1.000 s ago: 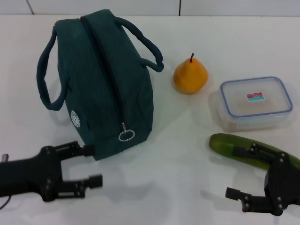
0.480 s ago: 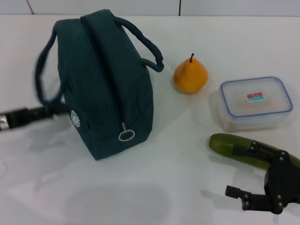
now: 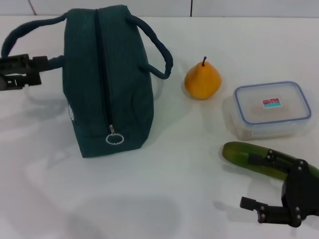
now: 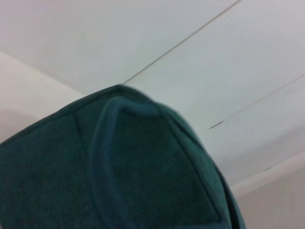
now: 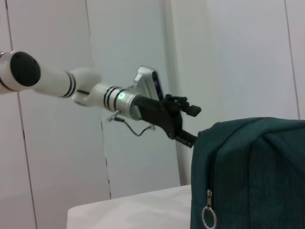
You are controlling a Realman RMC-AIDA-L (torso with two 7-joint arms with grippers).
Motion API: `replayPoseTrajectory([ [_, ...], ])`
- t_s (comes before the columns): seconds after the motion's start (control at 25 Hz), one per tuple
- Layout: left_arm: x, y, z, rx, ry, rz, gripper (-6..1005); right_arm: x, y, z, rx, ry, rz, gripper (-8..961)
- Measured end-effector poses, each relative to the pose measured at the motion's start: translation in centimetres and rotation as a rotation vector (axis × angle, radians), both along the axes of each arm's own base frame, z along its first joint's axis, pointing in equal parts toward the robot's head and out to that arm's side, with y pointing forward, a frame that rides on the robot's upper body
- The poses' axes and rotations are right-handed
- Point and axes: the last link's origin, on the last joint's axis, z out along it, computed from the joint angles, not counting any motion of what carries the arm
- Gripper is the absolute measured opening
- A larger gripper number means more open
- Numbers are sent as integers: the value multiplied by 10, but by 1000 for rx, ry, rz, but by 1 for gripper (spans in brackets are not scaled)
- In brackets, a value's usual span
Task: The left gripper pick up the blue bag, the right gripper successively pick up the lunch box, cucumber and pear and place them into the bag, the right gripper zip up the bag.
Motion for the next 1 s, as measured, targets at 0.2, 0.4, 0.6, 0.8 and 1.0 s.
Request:
replayPoseTrajectory([
  [0.2, -1, 8, 5, -93, 90, 66, 864, 0, 1, 0, 2, -1, 4, 869],
  [0.4, 3, 4, 17, -175, 128, 78, 861, -1, 1, 1, 2, 2, 6, 870],
  [0.6, 22, 8, 41, -180, 155, 37, 862, -1, 1, 1, 4, 3, 7, 870],
  [0.8, 48, 29, 46, -191, 156, -2, 861, -1, 1, 1, 3, 2, 4, 869],
  [1.0, 65, 49, 45, -194, 230, 13, 861, -1, 2, 0, 2, 1, 5, 869],
])
